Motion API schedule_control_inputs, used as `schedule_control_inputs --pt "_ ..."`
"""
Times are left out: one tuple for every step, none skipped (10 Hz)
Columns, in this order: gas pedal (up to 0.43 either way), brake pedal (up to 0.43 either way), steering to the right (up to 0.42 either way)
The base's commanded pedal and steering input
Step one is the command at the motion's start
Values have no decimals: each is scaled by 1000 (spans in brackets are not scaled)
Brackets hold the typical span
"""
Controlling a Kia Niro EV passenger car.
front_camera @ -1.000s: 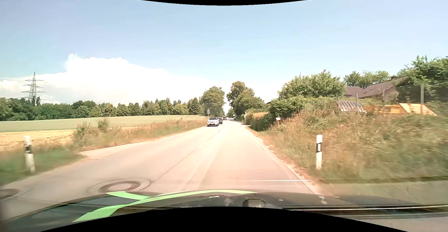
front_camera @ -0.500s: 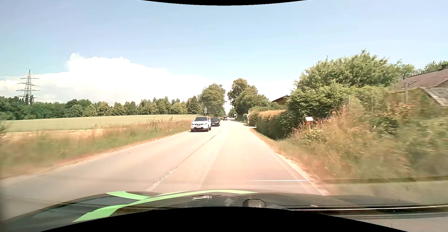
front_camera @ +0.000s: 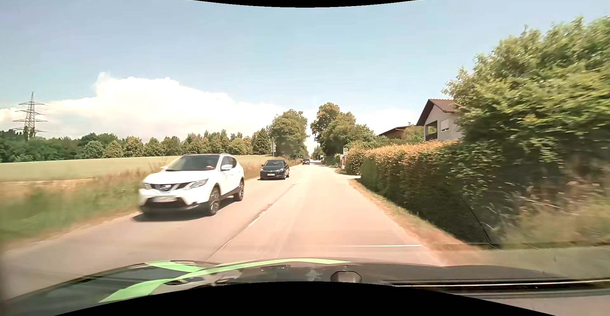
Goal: Follow the waypoints while adhering to traffic rules and regulations
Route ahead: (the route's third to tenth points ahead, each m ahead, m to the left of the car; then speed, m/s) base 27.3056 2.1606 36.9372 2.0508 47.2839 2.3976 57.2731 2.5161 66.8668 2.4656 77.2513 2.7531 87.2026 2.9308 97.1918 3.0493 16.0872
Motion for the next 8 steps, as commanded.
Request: schedule_control_inputs --pt "169 0 -4" --pt "169 0 -4" --pt "177 0 -4" --pt "197 0 -4" --pt "209 0 -3" --pt "220 0 -3" --pt "220 0 -3" --pt "209 0 -2"
